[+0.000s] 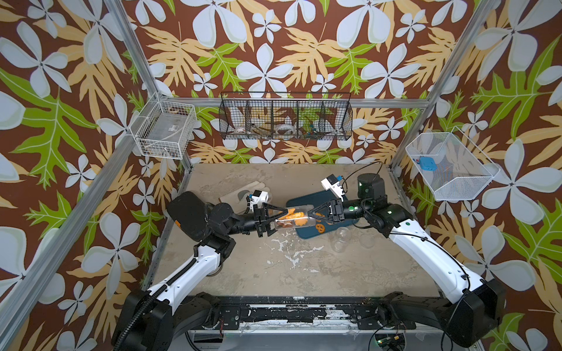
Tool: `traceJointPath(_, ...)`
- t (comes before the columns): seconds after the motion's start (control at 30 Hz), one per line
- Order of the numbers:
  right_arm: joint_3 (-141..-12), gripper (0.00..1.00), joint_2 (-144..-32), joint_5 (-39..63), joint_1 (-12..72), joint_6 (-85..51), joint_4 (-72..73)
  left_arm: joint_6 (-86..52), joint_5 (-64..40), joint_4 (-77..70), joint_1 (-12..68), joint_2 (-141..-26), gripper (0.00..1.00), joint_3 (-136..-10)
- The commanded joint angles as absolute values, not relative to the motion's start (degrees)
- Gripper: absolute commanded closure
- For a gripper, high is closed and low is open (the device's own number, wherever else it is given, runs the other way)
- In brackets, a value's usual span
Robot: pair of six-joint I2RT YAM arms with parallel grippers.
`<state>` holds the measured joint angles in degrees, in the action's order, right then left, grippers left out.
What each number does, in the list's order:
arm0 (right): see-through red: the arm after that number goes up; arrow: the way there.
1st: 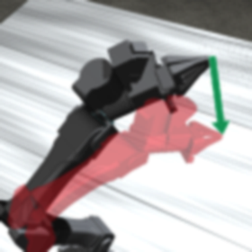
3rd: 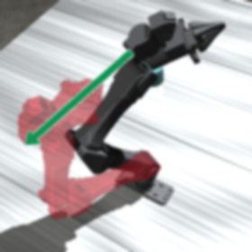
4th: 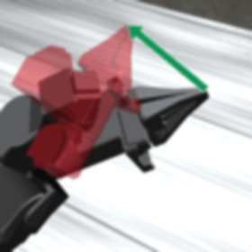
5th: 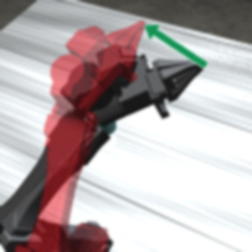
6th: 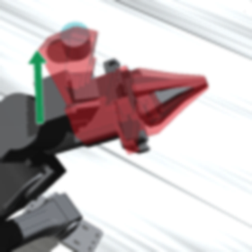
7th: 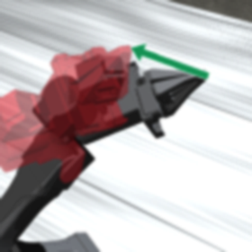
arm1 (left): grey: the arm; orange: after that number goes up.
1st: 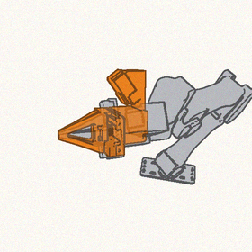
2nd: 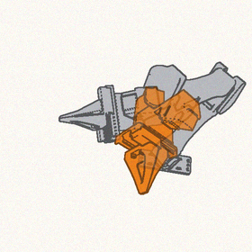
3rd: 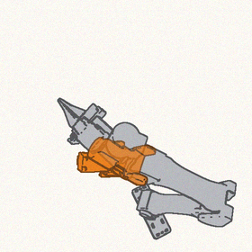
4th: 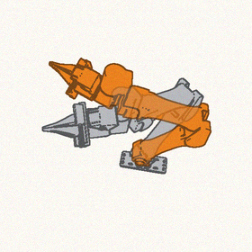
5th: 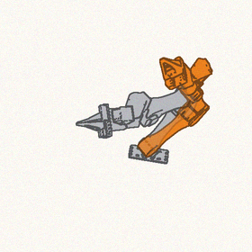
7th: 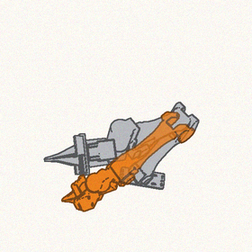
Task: Pour the cookies out of the jar
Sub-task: Unscrew the lid from the jar.
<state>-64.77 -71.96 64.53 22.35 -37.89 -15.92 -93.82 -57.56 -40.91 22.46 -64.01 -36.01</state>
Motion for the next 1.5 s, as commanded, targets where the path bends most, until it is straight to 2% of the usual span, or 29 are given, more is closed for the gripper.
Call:
traceJointPath(0.0, -65.0, 0.59, -70.9, 63.4, 22.3, -27.6, -15.0, -94.5, -57.2, -43.7, 22.4, -64.0, 0.67, -36.0)
traceJointPath(0.13, -62.0, 0.57, -69.0, 61.5, 22.3, -20.1, -8.9, -94.7, -57.2, -43.7, 22.4, -64.1, 0.66, -36.2)
traceJointPath(0.27, -61.0, 0.55, -69.4, 61.4, 22.4, -19.0, -5.0, -94.8, -57.3, -43.7, 22.4, -64.3, 0.66, -36.3)
traceJointPath(0.43, -64.9, 0.31, -73.8, 64.6, 20.1, -23.8, -10.7, -94.6, -57.4, -43.7, 22.3, -64.4, 0.66, -36.2)
traceJointPath(0.57, -64.7, 0.2, -76.0, 67.9, 19.3, -31.4, -10.0, -94.3, -57.4, -43.7, 22.2, -64.9, 0.66, -36.8)
traceJointPath(0.7, -63.9, 0.15, -76.2, 71.3, 20.2, -36.1, -6.3, -94.1, -57.5, -43.7, 22.2, -65.5, 0.67, -37.4)
traceJointPath(0.83, -64.8, 0.15, -77.2, 72.5, 22.4, -35.0, -7.1, -94.1, -57.5, -44.4, 22.2, -66.2, 0.69, -38.0)
traceJointPath(0.97, -65.3, 0.21, -77.7, 72.8, 22.4, -34.8, -6.8, -94.3, -57.5, -44.8, 22.2, -66.4, 0.72, -38.1)
traceJointPath(1.47, -63.9, 0.28, -74.2, 73.2, 21.1, -39.0, -0.9, -93.2, -57.7, -41.7, 22.1, -66.7, 0.68, -37.7)
